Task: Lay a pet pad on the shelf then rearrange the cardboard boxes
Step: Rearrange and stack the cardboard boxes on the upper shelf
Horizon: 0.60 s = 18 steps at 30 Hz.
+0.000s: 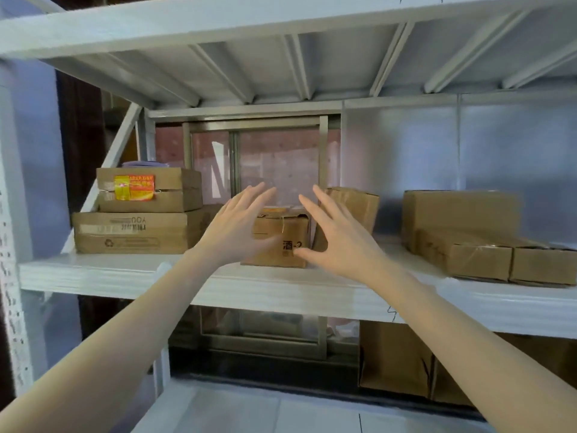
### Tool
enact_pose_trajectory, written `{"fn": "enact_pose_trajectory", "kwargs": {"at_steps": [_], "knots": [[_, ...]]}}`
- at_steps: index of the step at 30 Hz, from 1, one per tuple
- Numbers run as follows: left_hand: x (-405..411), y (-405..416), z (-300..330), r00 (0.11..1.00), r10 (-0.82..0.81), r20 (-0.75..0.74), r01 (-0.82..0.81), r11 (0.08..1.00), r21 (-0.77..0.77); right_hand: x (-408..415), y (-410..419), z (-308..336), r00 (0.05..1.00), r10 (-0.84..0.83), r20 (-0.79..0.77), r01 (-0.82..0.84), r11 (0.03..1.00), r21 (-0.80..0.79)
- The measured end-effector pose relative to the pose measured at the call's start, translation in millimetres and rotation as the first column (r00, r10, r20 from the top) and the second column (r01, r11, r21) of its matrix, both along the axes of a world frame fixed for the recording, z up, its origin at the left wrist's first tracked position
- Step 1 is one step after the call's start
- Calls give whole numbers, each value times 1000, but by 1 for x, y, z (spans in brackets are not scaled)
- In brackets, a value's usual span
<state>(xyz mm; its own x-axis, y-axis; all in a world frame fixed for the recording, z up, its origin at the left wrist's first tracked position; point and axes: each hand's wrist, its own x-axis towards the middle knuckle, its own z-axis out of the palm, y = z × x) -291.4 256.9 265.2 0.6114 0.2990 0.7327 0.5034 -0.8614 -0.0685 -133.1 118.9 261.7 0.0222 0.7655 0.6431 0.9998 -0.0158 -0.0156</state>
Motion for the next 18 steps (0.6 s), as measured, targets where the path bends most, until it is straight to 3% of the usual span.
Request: {"fn": "enact_pose_trajectory", "kwargs": {"at_steps": [11,18], "knots": [[14,62,4,978,-85,-188,68,993,-94,8,61,-6,991,-42,-129,40,999,-15],[16,68,3,971,-224,-89,207,963,-170,5,78,-8,989,-4,-149,10,999,41]]}}
